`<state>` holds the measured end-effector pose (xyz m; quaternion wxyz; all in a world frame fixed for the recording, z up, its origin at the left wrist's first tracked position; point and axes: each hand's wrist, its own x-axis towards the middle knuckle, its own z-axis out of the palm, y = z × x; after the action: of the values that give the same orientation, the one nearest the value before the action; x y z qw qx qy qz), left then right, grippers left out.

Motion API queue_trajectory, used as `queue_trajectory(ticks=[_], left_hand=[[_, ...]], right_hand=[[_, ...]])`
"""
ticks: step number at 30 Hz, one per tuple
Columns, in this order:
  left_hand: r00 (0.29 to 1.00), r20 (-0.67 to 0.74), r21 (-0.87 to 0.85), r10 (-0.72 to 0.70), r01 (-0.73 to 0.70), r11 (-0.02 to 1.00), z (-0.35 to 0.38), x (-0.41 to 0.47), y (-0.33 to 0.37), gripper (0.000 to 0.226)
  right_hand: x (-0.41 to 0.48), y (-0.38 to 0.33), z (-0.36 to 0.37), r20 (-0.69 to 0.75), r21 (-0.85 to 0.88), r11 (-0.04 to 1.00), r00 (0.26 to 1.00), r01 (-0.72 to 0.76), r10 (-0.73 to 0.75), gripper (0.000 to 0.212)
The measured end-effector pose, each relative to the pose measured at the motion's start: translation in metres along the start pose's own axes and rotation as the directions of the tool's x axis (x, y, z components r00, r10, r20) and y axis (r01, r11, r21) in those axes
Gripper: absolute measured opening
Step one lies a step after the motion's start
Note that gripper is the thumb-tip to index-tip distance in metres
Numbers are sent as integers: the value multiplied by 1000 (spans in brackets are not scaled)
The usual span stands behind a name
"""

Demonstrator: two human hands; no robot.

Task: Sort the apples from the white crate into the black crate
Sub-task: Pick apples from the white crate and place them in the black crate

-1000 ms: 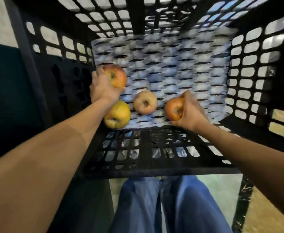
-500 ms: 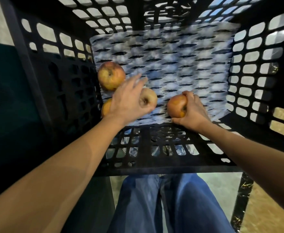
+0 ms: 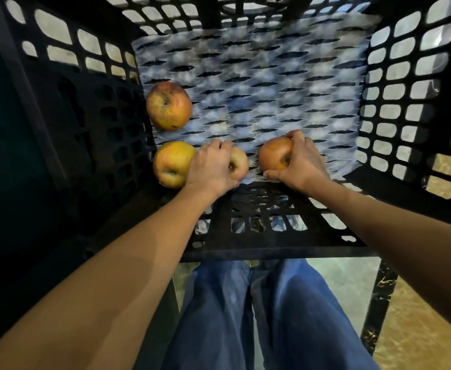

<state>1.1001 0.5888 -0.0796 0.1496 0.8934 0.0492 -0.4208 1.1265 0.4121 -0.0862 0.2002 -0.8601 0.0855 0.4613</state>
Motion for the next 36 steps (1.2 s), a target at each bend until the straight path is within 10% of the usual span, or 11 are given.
queue_trajectory(ticks=[10,19,36], left_hand=[[999,46,-80,2,2,997,-8,-24,5,88],[995,52,-184,-82,90,979,-122,-142,28,57],[998,-66,-432,23,-49,901,-309,-441,147,46]], right_hand=[[-16,4,-14,62,37,999,998,4,-6,101],[-134,-34,-101,32,-28,997,997,73,-72,55],[-503,-67,-257,-235,506,855,972,113,10,45]])
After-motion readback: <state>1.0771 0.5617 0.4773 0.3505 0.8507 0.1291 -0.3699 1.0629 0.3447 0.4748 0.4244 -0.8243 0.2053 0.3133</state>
